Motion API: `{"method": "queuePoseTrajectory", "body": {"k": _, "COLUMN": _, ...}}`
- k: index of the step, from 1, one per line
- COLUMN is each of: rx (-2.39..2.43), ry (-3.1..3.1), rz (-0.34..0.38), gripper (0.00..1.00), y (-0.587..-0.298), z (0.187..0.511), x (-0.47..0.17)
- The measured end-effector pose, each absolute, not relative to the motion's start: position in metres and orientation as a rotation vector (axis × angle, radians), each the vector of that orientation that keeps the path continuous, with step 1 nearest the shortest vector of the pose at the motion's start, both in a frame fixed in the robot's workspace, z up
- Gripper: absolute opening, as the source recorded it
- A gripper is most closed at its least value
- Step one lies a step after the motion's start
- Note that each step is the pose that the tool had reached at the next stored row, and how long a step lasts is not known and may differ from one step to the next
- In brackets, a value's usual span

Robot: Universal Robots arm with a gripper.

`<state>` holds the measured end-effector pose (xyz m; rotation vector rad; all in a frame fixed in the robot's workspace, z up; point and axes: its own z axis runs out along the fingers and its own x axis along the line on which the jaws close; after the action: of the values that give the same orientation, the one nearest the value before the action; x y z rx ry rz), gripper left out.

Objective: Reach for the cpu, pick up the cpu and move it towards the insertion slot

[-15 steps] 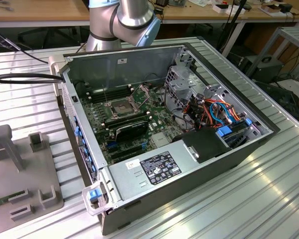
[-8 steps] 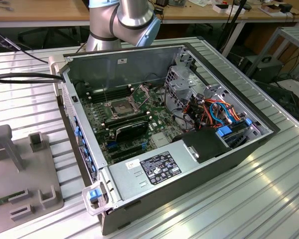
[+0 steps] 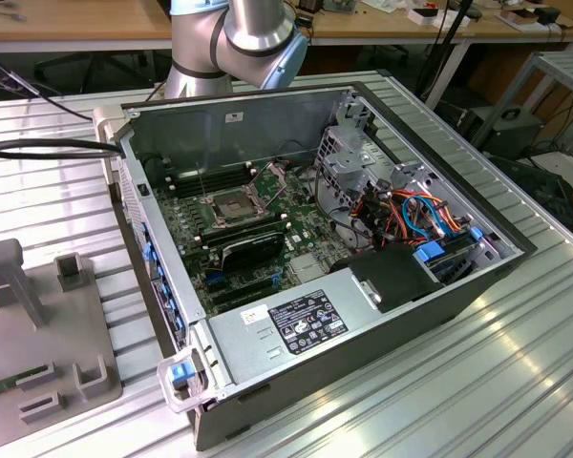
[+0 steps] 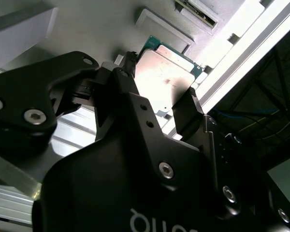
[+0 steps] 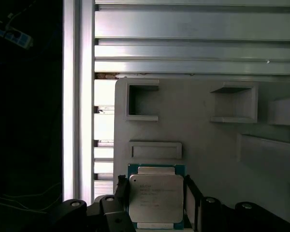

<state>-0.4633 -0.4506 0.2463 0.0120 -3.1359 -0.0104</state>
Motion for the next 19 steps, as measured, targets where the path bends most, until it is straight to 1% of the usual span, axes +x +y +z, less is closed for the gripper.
{"method": "queuePoseTrajectory", "body": {"k": 19, "rx": 0.012, "ry": -3.136, "rz": -0.011, "gripper": 0.55, "y": -0.4506, "z": 0.2543, "x": -0.4633}}
